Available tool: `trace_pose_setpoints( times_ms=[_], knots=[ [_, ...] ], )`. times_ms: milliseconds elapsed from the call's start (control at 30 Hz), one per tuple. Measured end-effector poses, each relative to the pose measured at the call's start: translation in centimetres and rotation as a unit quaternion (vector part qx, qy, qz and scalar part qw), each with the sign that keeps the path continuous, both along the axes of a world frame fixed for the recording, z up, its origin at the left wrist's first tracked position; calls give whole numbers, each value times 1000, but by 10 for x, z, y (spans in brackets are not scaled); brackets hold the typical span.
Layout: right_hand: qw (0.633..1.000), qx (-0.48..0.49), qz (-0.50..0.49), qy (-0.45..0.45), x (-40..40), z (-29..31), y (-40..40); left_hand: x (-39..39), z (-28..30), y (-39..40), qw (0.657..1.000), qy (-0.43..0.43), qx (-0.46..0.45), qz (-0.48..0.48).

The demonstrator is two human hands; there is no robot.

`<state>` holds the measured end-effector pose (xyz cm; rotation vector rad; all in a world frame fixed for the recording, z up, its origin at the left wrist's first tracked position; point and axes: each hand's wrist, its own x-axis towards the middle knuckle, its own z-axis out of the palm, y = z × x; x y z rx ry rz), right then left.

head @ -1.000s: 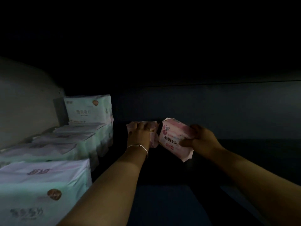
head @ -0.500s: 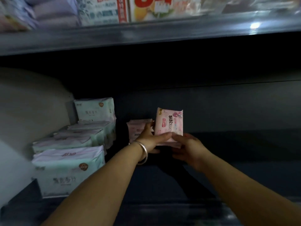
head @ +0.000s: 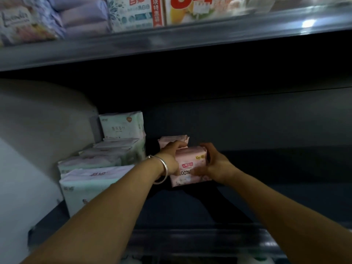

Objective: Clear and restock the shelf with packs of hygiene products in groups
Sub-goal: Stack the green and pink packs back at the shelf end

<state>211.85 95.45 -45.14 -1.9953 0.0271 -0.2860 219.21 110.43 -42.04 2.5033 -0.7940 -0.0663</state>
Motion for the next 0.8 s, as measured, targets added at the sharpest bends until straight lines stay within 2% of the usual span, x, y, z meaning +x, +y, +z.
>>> trace_pose_setpoints(
  times_ms=[67, 167, 267, 367, 633, 733, 800],
  knots=[
    [1000, -19, -9, 12, 10, -6, 9, 8, -13, -3, 999, -23, -10, 34],
    [999, -32, -42, 2, 28, -13, 22, 13, -27, -9, 982, -54, -117, 136],
    [993, -86, -85, -10, 45, -12, 31, 8, -35, -13, 961, -102, -112, 232],
    [987, -121, -101, -21, 64, -15, 37, 13, -41, -16, 947, -77, -134, 283],
    [970, -173, -169, -19, 103, -20, 35, 26, -47, -16, 952, -9, -124, 280],
    [967, -192, -165, 10, 101, -18, 36, 20, -46, -13, 952, 21, -132, 275],
    [957, -235, -166, 37, 91, -15, 37, 14, -44, -9, 958, 23, -105, 267]
  ],
)
